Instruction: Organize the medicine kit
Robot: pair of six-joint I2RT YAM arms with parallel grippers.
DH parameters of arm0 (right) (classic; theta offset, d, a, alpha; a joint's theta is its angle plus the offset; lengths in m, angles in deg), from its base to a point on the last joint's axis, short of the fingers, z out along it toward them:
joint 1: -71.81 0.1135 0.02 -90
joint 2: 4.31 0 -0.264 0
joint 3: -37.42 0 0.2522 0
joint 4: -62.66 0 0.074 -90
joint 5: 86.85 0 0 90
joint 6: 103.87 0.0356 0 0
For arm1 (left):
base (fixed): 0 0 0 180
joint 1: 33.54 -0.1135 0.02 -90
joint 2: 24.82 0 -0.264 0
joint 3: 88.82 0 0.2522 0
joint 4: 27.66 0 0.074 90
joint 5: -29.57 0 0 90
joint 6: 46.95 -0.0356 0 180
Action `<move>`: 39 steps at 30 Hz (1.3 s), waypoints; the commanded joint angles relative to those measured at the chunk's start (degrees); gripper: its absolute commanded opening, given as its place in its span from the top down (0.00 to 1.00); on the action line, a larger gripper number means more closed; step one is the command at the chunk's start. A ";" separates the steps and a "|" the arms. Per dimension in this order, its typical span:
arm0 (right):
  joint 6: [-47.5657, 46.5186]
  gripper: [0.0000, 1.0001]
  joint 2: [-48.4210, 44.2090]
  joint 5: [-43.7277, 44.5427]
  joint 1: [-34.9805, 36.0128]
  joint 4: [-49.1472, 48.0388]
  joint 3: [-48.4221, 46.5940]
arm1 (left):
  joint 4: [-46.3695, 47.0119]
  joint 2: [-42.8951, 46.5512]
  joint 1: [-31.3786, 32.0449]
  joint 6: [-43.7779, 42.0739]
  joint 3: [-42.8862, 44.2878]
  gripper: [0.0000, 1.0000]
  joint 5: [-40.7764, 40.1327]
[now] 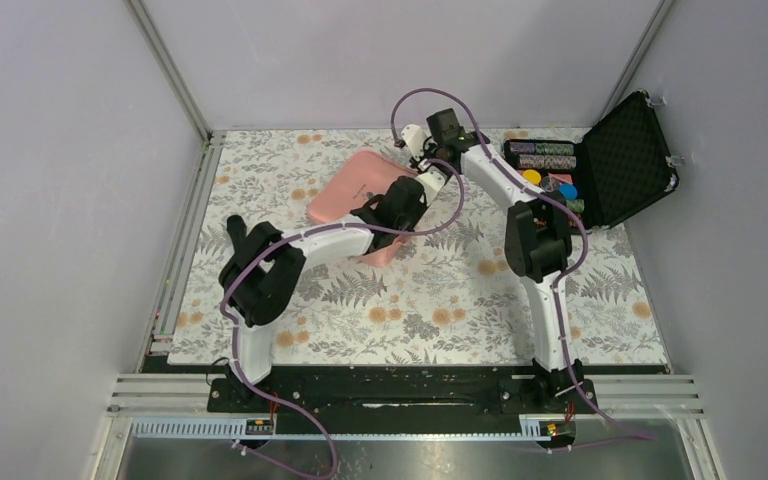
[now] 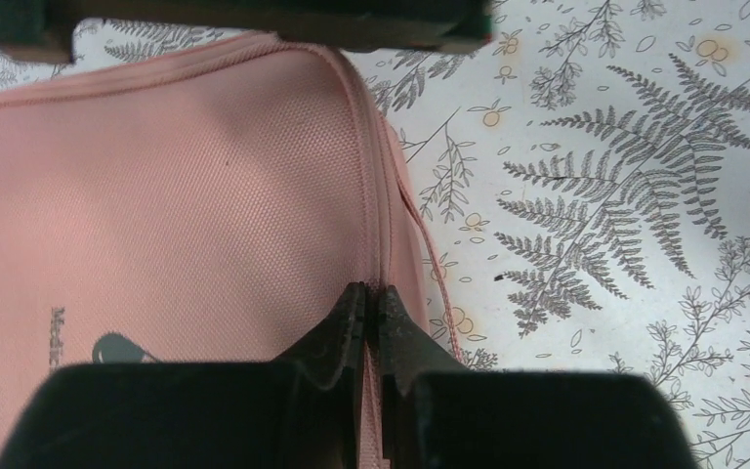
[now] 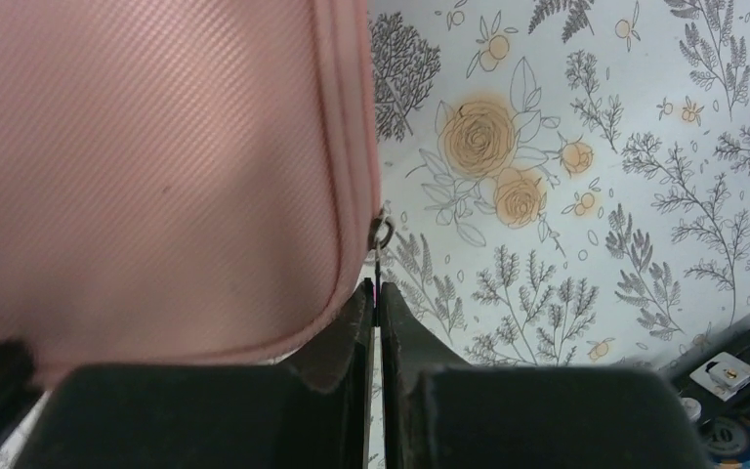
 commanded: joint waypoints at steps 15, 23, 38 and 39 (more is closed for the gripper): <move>13.94 1.00 -10.85 -22.82 -0.15 8.65 13.18 | -0.30 -0.53 -6.37 4.65 -0.39 1.00 -3.22; 20.51 1.00 -14.23 -28.15 0.55 7.72 18.65 | 0.73 -0.47 -5.62 4.35 -0.86 1.00 -4.38; 17.95 1.00 -21.38 -23.32 6.18 -4.39 34.26 | -0.30 -1.13 -5.10 5.61 0.76 1.00 -3.02; 18.03 1.00 -21.21 -22.41 6.18 -4.44 34.48 | -0.46 -0.90 -5.11 5.64 0.75 1.00 -2.79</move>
